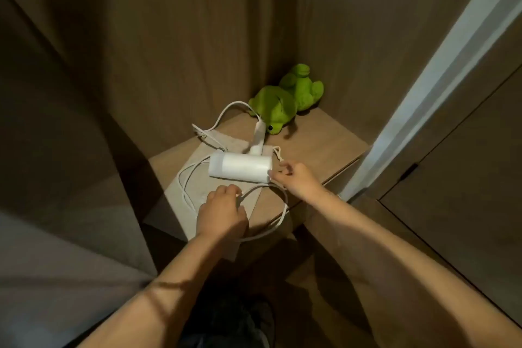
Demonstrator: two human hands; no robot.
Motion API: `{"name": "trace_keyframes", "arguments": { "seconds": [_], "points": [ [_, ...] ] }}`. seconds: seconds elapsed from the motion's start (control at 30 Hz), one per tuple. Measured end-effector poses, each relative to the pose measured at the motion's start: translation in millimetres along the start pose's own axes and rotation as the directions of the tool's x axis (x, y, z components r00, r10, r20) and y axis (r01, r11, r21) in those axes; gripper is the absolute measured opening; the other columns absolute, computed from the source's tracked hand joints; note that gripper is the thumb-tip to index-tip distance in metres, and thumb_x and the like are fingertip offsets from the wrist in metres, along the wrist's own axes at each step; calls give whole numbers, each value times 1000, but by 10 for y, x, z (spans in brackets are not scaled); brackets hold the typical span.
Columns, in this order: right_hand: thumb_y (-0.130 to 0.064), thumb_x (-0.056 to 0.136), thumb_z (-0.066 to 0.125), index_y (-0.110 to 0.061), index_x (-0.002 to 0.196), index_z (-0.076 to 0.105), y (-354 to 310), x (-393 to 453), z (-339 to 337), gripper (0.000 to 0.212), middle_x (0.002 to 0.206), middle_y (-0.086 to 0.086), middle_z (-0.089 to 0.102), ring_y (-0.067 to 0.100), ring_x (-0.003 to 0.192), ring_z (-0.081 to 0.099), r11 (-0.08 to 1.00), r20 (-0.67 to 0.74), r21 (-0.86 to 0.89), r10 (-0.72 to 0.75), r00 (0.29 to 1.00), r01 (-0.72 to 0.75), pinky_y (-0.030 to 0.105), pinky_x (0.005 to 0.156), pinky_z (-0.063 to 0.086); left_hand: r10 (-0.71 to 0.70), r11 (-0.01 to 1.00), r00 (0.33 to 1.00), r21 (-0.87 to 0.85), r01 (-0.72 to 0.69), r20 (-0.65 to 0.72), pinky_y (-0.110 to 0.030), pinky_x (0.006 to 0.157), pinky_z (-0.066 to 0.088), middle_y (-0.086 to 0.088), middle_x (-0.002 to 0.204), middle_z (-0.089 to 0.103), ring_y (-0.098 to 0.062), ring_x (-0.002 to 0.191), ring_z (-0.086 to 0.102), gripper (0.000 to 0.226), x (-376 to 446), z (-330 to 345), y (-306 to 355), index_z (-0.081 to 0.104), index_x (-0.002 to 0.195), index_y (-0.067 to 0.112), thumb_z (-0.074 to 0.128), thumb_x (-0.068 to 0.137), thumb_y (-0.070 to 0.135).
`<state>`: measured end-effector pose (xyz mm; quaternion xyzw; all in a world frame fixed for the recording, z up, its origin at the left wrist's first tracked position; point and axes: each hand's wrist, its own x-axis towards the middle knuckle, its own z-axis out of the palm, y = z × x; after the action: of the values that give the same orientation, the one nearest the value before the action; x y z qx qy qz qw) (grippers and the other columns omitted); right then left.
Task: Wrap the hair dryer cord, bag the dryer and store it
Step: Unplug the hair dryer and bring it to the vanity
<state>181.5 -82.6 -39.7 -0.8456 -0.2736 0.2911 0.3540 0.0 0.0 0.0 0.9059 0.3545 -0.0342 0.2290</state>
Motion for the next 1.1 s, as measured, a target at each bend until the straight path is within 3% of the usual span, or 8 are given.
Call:
{"name": "trace_keyframes", "arguments": {
  "seconds": [0.03, 0.1, 0.2, 0.3, 0.53, 0.73, 0.9, 1.1],
  "points": [
    [-42, 84, 69, -9, 136, 49, -29, 83, 79, 65, 103, 4, 58, 20, 100, 58, 997, -15, 70, 23, 1000, -22, 32, 86, 46, -20, 1000, 1000, -7, 20, 10, -40, 98, 44, -5, 132, 52, -23, 120, 47, 39, 29, 17, -33, 49, 131, 19, 50, 93, 24],
    [-44, 75, 77, -12, 136, 46, -77, 193, 194, 76, 116, 3, 50, 19, 106, 52, 996, -12, 94, -8, 1000, 9, 32, 91, 48, -46, 998, 999, -48, 47, 9, -40, 96, 44, -5, 131, 53, -23, 117, 47, 38, 61, 63, -88, 49, 131, 18, 50, 93, 23],
    [-44, 64, 83, -19, 134, 43, -86, 334, 356, 84, 127, 5, 38, 26, 117, 45, 991, 1, -78, -110, 994, 109, 43, 97, 47, -72, 995, 997, -73, 73, 24, -41, 96, 45, -5, 130, 53, -23, 117, 47, 38, 80, 107, -173, 49, 131, 18, 49, 94, 23],
    [-43, 69, 82, -17, 137, 39, -67, 416, 427, 84, 131, 9, 42, 30, 114, 49, 963, -13, -217, -165, 986, 159, 39, 92, 46, -71, 993, 997, -97, 69, -14, -40, 94, 45, -4, 128, 55, -22, 115, 49, 36, 87, 121, -214, 51, 130, 18, 49, 94, 21],
    [-49, 72, 77, -15, 132, 45, -34, 343, 334, 77, 127, 10, 50, 31, 112, 52, 886, -36, -362, -324, 945, 289, 36, 81, 41, -21, 988, 997, -157, 9, -74, -37, 93, 45, -5, 128, 56, -23, 115, 48, 36, -41, 51, -108, 54, 128, 15, 54, 92, 16],
    [-49, 75, 75, -17, 136, 43, -123, -117, -48, 76, 133, 6, 46, 29, 120, 46, 795, 2, -416, -485, 874, 442, 39, 95, 42, -34, 968, 990, -249, -1, -135, -38, 92, 48, 2, 127, 57, -18, 111, 52, 37, -264, -283, 88, 52, 127, 24, 51, 91, 19],
    [-47, 76, 75, -23, 135, 44, -336, -679, -726, 71, 132, 0, 45, 22, 119, 44, 645, 38, -543, -621, 783, 538, 40, 96, 44, 101, 967, 972, -209, -146, -213, -34, 94, 47, 5, 130, 54, -15, 119, 48, 34, -546, -602, 375, 51, 128, 27, 52, 94, 21],
    [-38, 75, 76, -25, 134, 43, -698, -1417, -1531, 69, 133, -1, 46, 21, 118, 41, 313, 217, -768, -694, 686, 560, 32, 73, 54, 303, 936, 886, -65, -345, -350, -34, 100, 45, 7, 132, 53, -13, 124, 45, 38, -915, -1179, 740, 52, 129, 27, 55, 93, 19]
  ]
}}
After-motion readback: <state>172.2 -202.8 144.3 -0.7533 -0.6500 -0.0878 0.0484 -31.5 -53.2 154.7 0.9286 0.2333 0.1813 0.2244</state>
